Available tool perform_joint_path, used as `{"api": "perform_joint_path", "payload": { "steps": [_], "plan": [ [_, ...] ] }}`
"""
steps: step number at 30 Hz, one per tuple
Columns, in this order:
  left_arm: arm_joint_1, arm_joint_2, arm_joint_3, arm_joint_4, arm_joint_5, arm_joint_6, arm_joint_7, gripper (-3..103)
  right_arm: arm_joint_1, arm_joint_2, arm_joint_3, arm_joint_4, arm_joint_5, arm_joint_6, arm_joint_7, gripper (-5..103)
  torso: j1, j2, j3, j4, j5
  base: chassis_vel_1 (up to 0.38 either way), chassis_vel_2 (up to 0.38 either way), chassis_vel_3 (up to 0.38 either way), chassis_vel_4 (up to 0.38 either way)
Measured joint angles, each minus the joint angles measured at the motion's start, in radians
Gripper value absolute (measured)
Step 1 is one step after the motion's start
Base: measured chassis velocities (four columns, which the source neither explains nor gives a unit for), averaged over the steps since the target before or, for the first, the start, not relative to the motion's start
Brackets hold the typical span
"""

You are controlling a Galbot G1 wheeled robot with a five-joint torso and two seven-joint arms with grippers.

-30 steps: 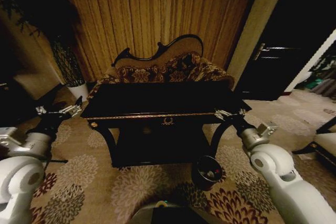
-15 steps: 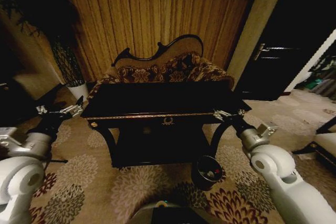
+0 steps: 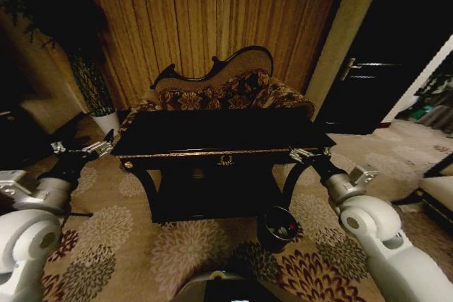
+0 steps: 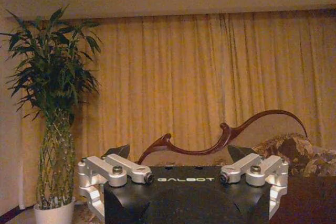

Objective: Move to the front of the table and place the trash on the table into the trash bin.

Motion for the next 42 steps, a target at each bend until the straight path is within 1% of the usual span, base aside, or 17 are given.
{"api": "perform_joint_path", "payload": {
  "steps": [10, 19, 33, 41, 42],
  "plan": [
    [0.004, -0.005, 0.003, -0.008, 0.003, 0.000, 0.000, 100, -0.007, -0.005, 0.013, 0.001, 0.000, 0.002, 0.001, 100, 0.000, 0.000, 0.000, 0.0000, 0.0000, 0.084, -0.080, -0.083, 0.090],
    [-0.007, 0.021, 0.009, -0.001, 0.002, 0.000, 0.000, 100, -0.033, -0.004, 0.030, 0.016, 0.001, 0.003, 0.001, 100, 0.000, 0.000, 0.000, -0.0002, 0.0000, 0.095, -0.091, -0.092, 0.106],
    [0.013, 0.019, -0.015, -0.016, -0.005, 0.003, 0.001, 100, -0.046, -0.018, 0.055, 0.042, 0.016, 0.000, 0.005, 100, 0.000, 0.000, 0.000, -0.0002, 0.0000, 0.097, -0.105, -0.102, 0.097],
    [0.024, 0.012, -0.020, -0.019, -0.005, 0.002, 0.004, 100, -0.052, -0.023, 0.054, 0.053, 0.017, -0.002, 0.019, 100, 0.000, 0.000, 0.000, 0.0004, 0.0000, 0.133, -0.136, -0.116, 0.153],
    [0.026, 0.011, -0.021, -0.019, -0.005, 0.002, 0.007, 100, -0.059, -0.023, 0.056, 0.057, 0.017, -0.002, 0.021, 100, 0.000, 0.000, 0.000, 0.0000, 0.0001, 0.130, -0.147, -0.168, 0.111]
  ]
}}
